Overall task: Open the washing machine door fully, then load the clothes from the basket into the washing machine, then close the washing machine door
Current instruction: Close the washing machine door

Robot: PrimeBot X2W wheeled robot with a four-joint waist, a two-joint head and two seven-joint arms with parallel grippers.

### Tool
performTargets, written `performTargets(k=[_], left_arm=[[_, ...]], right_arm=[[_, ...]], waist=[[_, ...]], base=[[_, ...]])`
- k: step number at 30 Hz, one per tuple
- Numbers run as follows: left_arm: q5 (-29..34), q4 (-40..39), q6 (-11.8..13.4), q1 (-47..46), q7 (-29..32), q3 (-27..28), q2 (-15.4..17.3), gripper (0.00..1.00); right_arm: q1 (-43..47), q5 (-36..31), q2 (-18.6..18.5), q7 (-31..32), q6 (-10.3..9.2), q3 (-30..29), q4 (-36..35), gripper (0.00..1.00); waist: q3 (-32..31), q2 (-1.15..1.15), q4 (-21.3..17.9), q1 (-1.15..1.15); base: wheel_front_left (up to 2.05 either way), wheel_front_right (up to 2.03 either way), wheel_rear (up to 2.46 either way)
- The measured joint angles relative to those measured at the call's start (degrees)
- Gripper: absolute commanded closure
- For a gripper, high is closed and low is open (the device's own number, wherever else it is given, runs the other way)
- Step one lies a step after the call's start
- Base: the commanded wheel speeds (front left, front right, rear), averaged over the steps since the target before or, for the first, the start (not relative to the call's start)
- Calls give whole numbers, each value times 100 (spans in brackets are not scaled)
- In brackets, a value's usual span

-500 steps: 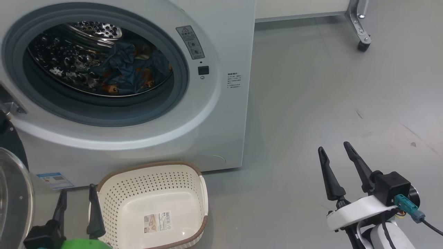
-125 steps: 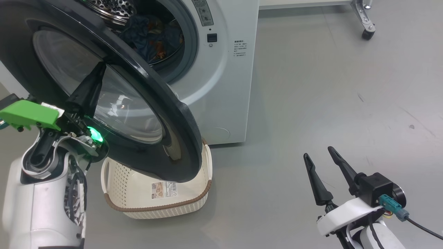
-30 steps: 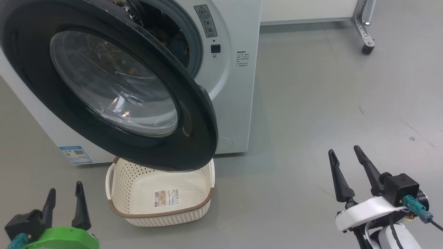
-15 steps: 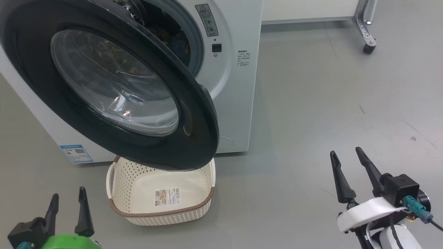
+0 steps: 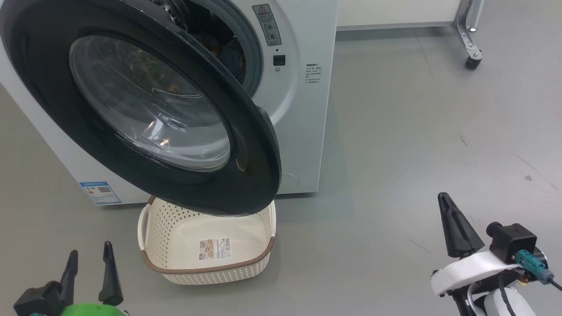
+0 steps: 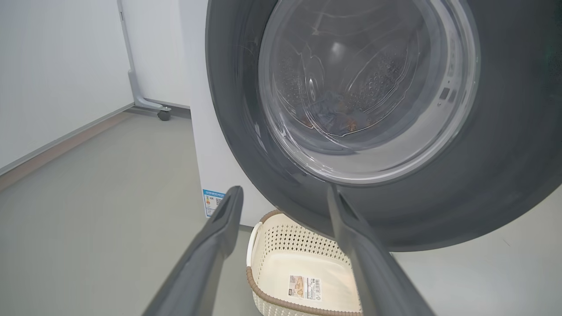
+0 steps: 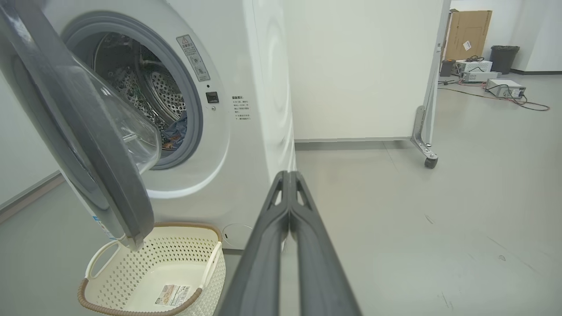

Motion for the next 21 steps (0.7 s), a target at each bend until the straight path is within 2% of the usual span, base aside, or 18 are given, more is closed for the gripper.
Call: performTargets(k=[4, 8, 13, 17, 21], left_arm=[[-3, -12, -7, 11, 0, 122, -143, 0], [-2, -47, -53, 35, 0, 186, -222, 0], [53, -64, -114, 38, 0, 167, -355, 0], [85, -57, -170, 38, 0, 136, -399, 0], [92, -57, -211, 37, 0, 151, -448, 0]], right_arm=[[-34, 320, 162, 0, 0, -319, -16, 100], [-221, 1261, 353, 0, 0, -682, -102, 100], [-857, 2100, 327, -1, 0, -584, -492, 100], [-1305, 2185, 274, -1, 0, -256, -742, 100], [-1462, 1822, 249, -1, 0, 80, -759, 100]], waist=[[-13, 0, 24, 0], [-33, 0, 50, 0], [-52, 0, 115, 0], [-60, 0, 222, 0], [-61, 0, 353, 0]], base=[[0, 0, 0], [0, 0, 0], [0, 0, 0], [0, 0, 0], [0, 0, 0]])
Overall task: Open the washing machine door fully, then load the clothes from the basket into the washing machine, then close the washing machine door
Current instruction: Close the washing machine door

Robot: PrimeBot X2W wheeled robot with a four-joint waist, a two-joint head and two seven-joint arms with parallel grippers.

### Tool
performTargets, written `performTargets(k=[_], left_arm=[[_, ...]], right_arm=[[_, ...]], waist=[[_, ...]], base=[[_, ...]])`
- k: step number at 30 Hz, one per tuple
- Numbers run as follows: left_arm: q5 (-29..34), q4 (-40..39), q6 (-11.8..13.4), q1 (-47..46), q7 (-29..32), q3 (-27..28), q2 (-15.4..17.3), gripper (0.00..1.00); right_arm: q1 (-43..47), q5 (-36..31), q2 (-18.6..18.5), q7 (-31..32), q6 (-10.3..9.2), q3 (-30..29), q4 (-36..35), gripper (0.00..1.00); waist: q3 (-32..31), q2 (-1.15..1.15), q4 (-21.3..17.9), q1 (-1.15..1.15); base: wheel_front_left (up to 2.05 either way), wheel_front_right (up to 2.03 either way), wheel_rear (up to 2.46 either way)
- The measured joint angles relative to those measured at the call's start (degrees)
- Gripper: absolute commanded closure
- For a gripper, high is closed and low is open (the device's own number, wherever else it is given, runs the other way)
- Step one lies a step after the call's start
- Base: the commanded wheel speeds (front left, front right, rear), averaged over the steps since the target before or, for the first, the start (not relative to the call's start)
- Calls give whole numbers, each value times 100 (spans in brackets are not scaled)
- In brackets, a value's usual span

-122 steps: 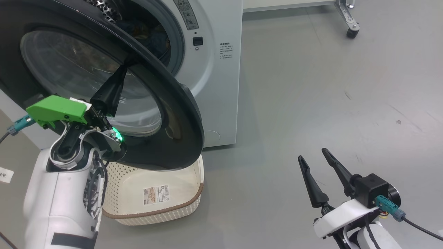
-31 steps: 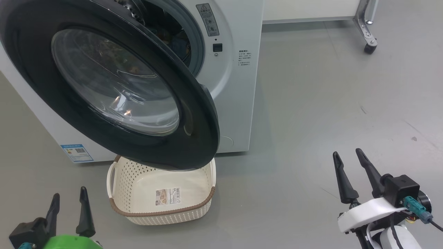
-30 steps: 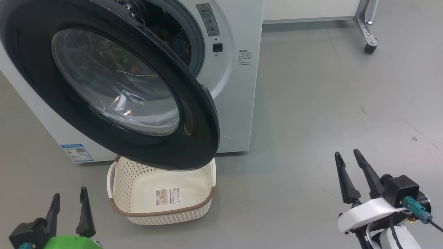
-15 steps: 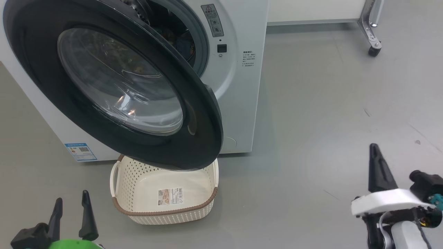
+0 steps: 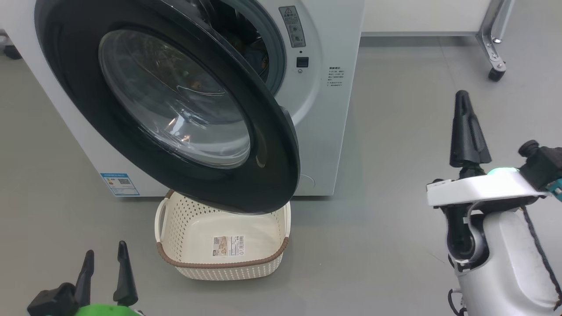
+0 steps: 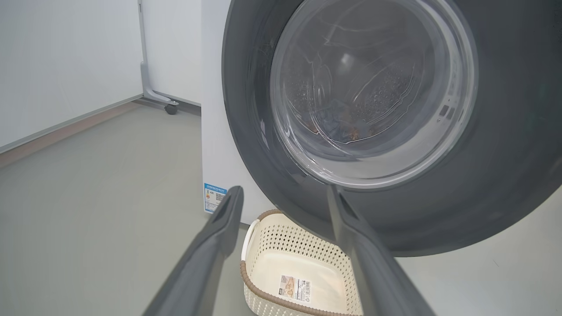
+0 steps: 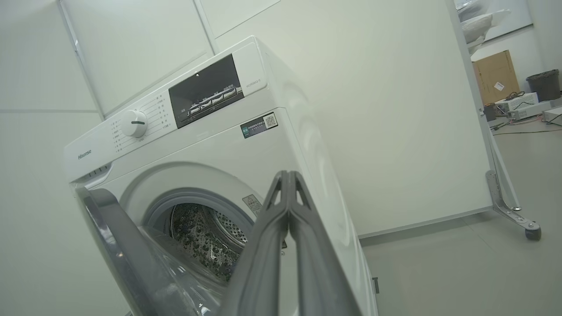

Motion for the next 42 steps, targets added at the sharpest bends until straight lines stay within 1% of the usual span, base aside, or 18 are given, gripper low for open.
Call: performTargets(k=[2, 8, 14, 16, 20, 28, 36, 42], left_arm=[[26, 0, 0, 0, 0, 31, -12, 0], [63, -4, -43, 3, 0, 194, -20, 0], [155, -58, -98, 2, 0, 177, -77, 0], [155, -68, -144, 2, 0, 155, -90, 0], [157, -79, -151, -5, 0, 111, -111, 0], [215, -103, -247, -130, 0, -59, -198, 0], [236, -82, -301, -461, 0, -271, -231, 0], [250, 14, -343, -558, 0, -268, -243, 0]], right_arm=[[-8, -254, -26, 0, 0, 290, 34, 100], [-266, -658, -44, 0, 0, 1449, 114, 100], [-517, -747, -80, 0, 0, 2059, 113, 100], [-584, -761, -81, 0, 0, 2153, 122, 100], [-677, -795, -104, 0, 0, 2268, 202, 100], [-855, -923, -309, 0, 0, 2554, 494, 100], [-1065, -947, -524, 0, 0, 2709, 760, 100], [-1071, -890, -495, 0, 0, 2850, 910, 100]], waist=[[4, 0, 65, 0], [34, 0, 185, 0], [111, 0, 250, 0], [152, 0, 282, 0], [231, 0, 337, 0], [493, 0, 559, 0], [737, 0, 933, 0], [803, 0, 1313, 0]], base=[[0, 0, 0], [0, 0, 0], [0, 0, 0], [0, 0, 0], [0, 0, 0], [0, 0, 0], [0, 0, 0], [0, 0, 0]])
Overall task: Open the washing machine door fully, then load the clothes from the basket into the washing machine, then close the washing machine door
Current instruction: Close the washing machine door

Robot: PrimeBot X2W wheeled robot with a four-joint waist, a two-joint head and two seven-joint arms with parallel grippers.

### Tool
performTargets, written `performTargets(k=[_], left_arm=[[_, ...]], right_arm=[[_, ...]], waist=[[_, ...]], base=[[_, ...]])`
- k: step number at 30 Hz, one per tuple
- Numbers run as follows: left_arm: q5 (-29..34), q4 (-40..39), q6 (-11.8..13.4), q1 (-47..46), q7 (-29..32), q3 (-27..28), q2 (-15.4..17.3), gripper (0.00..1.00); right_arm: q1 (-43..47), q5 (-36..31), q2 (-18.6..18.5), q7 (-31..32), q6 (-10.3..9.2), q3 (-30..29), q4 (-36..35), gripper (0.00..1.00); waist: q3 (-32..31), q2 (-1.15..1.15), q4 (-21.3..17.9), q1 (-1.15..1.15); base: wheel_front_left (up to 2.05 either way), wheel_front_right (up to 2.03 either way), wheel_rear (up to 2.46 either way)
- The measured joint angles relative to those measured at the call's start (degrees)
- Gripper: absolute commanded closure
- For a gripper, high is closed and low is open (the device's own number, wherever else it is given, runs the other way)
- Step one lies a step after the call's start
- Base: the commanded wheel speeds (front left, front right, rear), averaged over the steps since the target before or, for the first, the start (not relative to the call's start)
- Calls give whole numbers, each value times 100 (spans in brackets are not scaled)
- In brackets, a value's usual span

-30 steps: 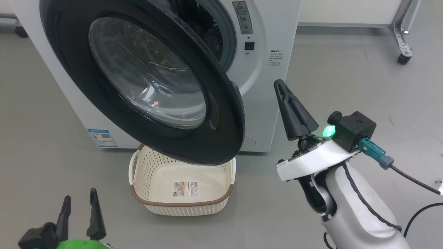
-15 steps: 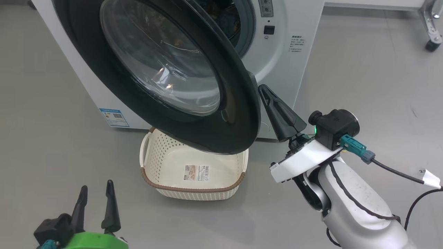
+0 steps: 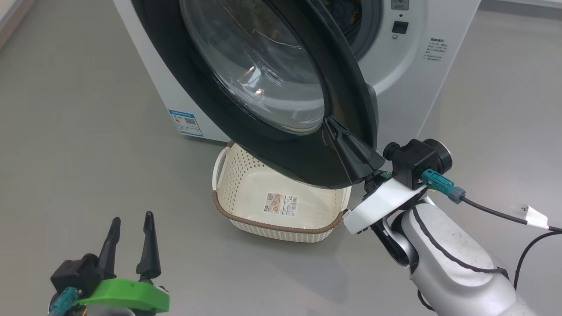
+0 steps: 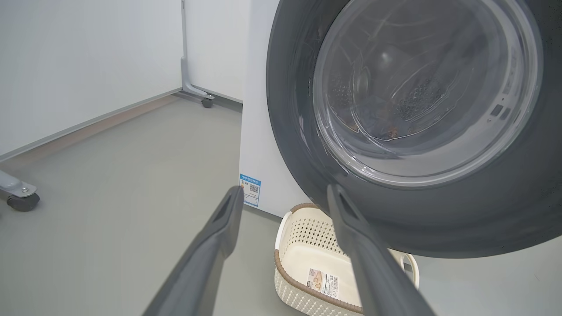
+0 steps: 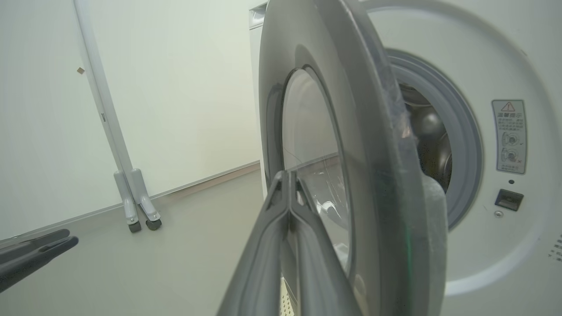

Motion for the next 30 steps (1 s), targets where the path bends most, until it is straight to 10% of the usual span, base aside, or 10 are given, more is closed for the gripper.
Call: performTargets(k=[30], left_arm=[[-168, -58, -31, -12, 0, 159, -31, 0]], right_arm=[[-575, 48, -149, 0, 45, -327, 438, 100]], waist=[[460, 0, 68, 0]], base=[[0, 0, 0]])
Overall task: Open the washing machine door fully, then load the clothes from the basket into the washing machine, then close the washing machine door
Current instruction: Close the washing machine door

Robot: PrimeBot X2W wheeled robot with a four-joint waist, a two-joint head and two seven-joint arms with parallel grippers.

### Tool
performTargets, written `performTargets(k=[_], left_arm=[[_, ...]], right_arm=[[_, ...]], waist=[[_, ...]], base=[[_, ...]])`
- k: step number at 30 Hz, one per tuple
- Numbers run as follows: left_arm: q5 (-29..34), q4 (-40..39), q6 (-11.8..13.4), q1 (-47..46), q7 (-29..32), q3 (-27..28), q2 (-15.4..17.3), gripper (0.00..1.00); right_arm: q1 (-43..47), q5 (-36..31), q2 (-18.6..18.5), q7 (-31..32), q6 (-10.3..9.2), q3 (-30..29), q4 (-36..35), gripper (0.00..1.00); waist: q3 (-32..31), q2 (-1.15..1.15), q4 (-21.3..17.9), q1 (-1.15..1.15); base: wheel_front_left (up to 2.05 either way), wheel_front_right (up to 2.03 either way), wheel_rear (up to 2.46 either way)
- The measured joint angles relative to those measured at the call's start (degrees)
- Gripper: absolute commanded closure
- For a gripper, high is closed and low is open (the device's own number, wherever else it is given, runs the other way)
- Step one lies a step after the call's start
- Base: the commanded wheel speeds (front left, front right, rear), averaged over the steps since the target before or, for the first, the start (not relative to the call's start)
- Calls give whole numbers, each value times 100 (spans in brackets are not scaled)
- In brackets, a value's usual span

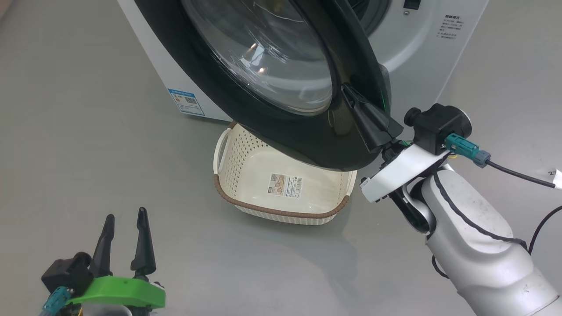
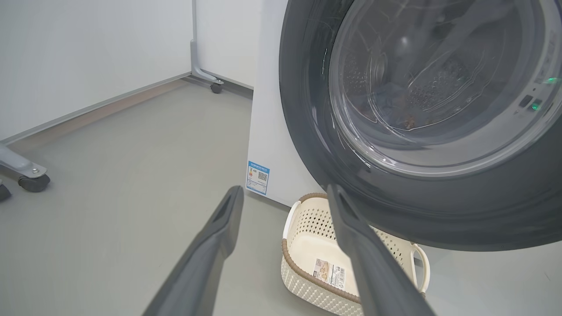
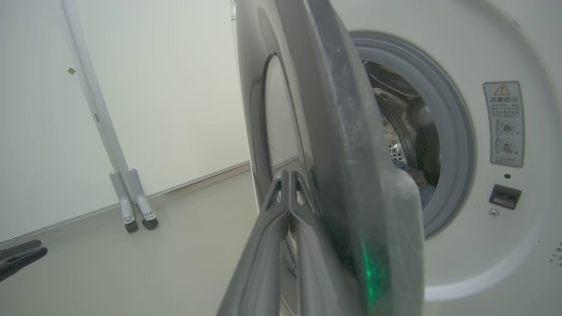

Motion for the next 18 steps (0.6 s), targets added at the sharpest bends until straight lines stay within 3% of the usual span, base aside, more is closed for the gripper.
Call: performTargets(k=[18], left_arm=[[-144, -235, -22, -361, -1, -208, -22, 0]], right_arm=[[-695, -138, -207, 0, 5, -458, 56, 100]], waist=[[625, 0, -124, 0]], base=[[0, 0, 0]])
